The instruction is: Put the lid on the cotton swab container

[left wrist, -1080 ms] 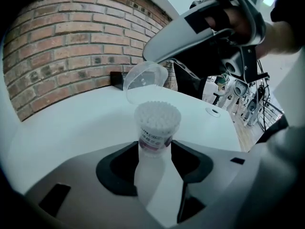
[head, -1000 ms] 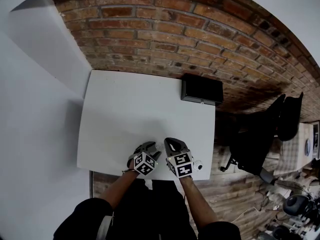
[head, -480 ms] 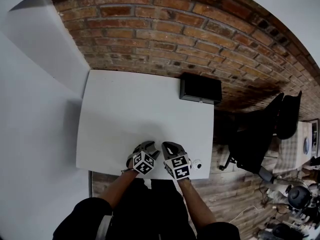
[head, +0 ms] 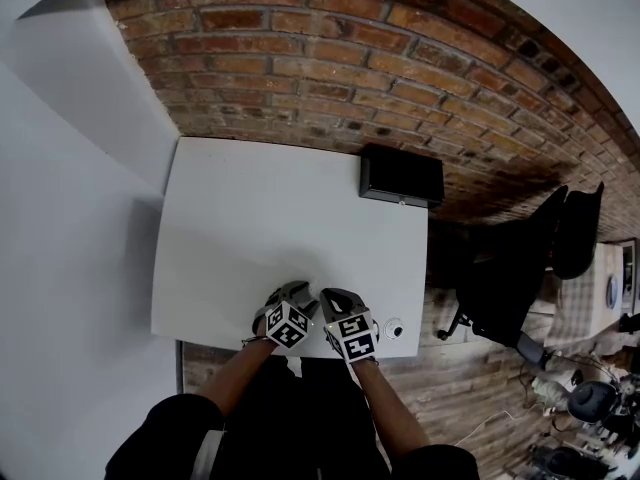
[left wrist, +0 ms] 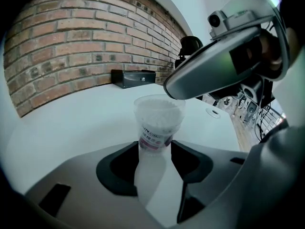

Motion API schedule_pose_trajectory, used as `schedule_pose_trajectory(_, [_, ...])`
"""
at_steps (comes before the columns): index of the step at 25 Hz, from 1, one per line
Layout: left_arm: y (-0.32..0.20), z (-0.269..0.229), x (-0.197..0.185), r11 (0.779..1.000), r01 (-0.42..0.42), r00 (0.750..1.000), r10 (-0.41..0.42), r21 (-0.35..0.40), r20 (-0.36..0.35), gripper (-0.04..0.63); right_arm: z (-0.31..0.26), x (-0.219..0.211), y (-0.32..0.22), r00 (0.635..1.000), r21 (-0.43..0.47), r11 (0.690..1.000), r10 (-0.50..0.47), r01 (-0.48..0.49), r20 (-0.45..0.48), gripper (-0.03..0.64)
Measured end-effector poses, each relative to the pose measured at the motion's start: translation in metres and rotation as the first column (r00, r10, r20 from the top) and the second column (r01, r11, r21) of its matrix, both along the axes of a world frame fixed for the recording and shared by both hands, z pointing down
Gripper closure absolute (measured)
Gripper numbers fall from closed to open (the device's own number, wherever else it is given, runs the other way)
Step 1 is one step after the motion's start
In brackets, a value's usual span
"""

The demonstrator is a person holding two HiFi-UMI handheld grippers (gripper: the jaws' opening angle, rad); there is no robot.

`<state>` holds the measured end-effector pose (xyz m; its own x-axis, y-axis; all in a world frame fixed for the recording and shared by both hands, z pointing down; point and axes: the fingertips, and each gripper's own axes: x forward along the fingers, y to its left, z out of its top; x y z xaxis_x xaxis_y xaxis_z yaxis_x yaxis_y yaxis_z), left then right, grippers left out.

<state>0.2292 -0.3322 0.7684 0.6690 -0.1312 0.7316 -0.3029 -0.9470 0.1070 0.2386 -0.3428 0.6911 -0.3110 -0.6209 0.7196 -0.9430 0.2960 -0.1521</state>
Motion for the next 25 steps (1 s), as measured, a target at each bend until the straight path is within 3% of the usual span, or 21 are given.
schedule_pose_trajectory(8, [0.0, 0.0, 0.0, 1.0, -0.001, 1.0, 0.001, -0.005, 0.001, 0.37, 0.003, -0.003, 0.004, 1.0, -0.021, 1.0, 0.002, -0.002, -0.003, 0.594])
schedule_pose_trajectory(17, [0.001, -0.002, 0.0, 1.0, -0.01, 1.0, 0.01, -0.002, 0.0, 0.37, 0.009, -0.004, 0.007, 0.999, 0.017, 1.0, 0.001, 0.0, -0.053, 0.594])
schedule_pose_trajectory(25, [-0.001, -0.015, 0.004, 0.99, -0.098, 0.995, 0.098, 0.106, 0.004, 0.37, 0.012, -0.005, 0.007, 0.996, -0.001, 0.999, -0.043, 0.043, -0.073, 0.594])
